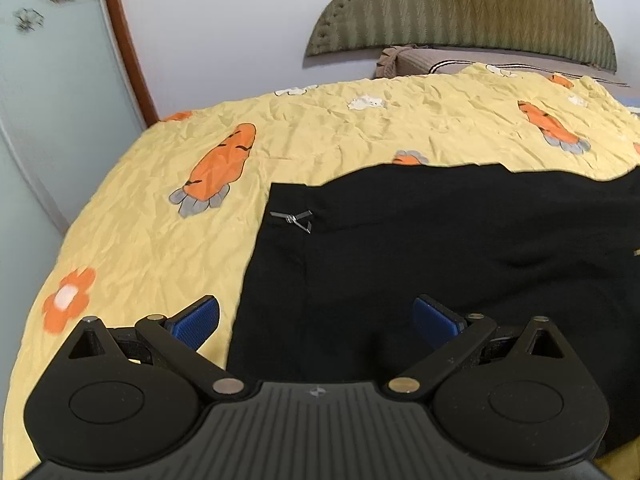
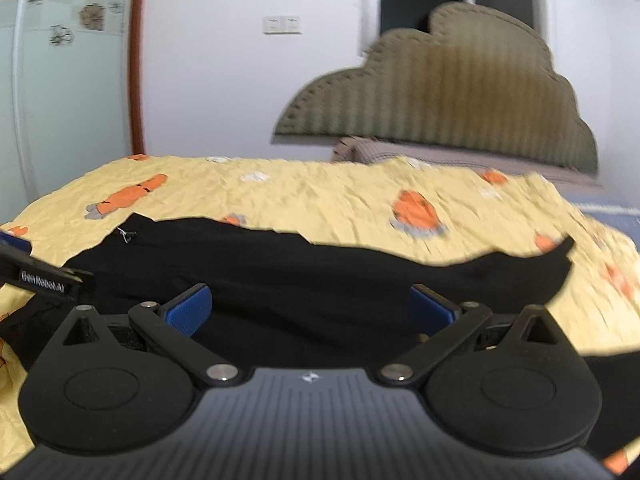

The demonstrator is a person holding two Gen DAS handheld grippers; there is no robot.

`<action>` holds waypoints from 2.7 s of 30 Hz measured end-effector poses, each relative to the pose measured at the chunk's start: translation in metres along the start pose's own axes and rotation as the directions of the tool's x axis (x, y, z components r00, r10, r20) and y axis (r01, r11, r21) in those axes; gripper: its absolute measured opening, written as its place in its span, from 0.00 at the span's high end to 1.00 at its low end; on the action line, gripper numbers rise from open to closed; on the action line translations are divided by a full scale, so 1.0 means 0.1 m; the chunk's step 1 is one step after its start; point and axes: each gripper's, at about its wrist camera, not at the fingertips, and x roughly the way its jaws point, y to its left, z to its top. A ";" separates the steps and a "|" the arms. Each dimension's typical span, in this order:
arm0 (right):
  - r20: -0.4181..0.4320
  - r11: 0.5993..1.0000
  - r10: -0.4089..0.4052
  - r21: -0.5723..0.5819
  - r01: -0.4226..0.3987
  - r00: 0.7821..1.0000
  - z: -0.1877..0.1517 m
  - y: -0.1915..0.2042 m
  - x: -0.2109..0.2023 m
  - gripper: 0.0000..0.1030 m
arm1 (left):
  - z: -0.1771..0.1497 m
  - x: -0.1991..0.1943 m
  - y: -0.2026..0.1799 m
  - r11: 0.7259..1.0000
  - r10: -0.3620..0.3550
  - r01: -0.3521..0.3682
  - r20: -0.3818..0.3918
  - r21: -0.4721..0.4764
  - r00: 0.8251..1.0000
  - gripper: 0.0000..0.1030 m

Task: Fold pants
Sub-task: 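Move both grippers toward the waistband of the black trousers, then grasp the waistband corners with the left gripper while the right gripper grasps the other corner, then lift the trousers by the waistband with both grippers, letting the legs hang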

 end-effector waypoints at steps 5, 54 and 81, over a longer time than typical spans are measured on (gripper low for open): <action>0.014 0.997 0.074 -0.032 -0.073 0.997 0.20 -0.14 0.30 0.00 | 0.35 0.36 0.38 0.996 -0.077 0.076 -0.025 -0.057 0.997 0.00; -0.465 0.779 0.467 -0.186 -0.599 0.752 0.72 -0.38 3.01 0.94 | 1.03 1.78 0.95 0.932 -0.333 0.315 -0.084 -0.180 0.939 0.90; -0.105 0.755 0.342 -0.561 -0.339 0.934 0.31 0.07 1.10 0.94 | 0.23 0.51 1.13 0.864 -0.401 0.417 0.115 -0.282 0.909 0.94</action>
